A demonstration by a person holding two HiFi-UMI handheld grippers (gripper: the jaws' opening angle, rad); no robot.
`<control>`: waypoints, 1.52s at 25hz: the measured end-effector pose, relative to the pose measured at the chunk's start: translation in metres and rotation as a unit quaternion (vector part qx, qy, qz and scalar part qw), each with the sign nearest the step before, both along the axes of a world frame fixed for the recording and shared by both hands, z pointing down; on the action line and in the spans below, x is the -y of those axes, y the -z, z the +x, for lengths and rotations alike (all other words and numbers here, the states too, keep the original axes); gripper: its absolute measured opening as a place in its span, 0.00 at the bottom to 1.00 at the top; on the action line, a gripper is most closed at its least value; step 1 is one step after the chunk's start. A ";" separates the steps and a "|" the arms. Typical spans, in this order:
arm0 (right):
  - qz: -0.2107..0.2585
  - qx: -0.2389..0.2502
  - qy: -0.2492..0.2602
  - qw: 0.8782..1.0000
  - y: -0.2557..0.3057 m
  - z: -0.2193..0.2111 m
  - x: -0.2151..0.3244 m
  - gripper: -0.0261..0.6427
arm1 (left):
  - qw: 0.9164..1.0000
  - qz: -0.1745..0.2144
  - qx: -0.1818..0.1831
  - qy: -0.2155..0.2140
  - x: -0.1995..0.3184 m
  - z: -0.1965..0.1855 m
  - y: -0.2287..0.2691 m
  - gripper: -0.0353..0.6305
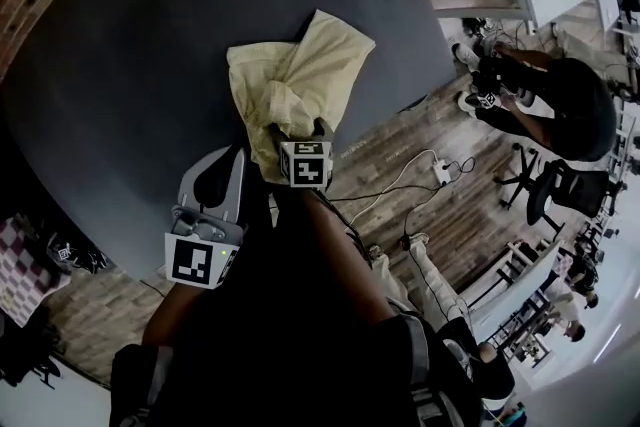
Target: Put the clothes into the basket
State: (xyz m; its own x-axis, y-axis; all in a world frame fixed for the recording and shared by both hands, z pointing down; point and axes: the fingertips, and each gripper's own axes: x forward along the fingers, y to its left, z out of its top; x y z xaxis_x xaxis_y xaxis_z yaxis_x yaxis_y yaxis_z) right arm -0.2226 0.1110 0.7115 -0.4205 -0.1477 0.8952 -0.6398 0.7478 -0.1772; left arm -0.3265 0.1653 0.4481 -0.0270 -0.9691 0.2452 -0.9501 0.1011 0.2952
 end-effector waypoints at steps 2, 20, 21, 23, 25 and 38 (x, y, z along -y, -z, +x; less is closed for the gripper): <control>0.009 0.002 -0.001 1.000 0.000 0.001 0.001 0.60 | 1.000 0.003 -0.002 0.003 -0.001 -0.001 -0.001 0.06; 0.022 -0.003 0.046 0.999 0.000 -0.009 0.005 0.27 | 1.000 0.013 0.003 0.011 -0.025 0.002 0.009 0.06; 0.022 0.000 0.046 0.999 0.000 -0.010 0.004 0.26 | 1.000 0.014 0.004 0.009 -0.025 0.003 0.010 0.06; 0.021 0.008 0.043 0.999 0.002 -0.010 0.008 0.26 | 1.000 0.015 0.006 0.005 -0.021 0.007 0.015 0.06; 0.018 0.016 0.037 0.999 0.007 -0.003 0.021 0.25 | 1.000 0.016 0.009 0.002 -0.008 0.018 0.021 0.06; 0.023 0.068 0.005 0.997 0.037 0.001 0.001 0.20 | 0.999 0.029 0.016 -0.012 -0.028 0.022 0.029 0.06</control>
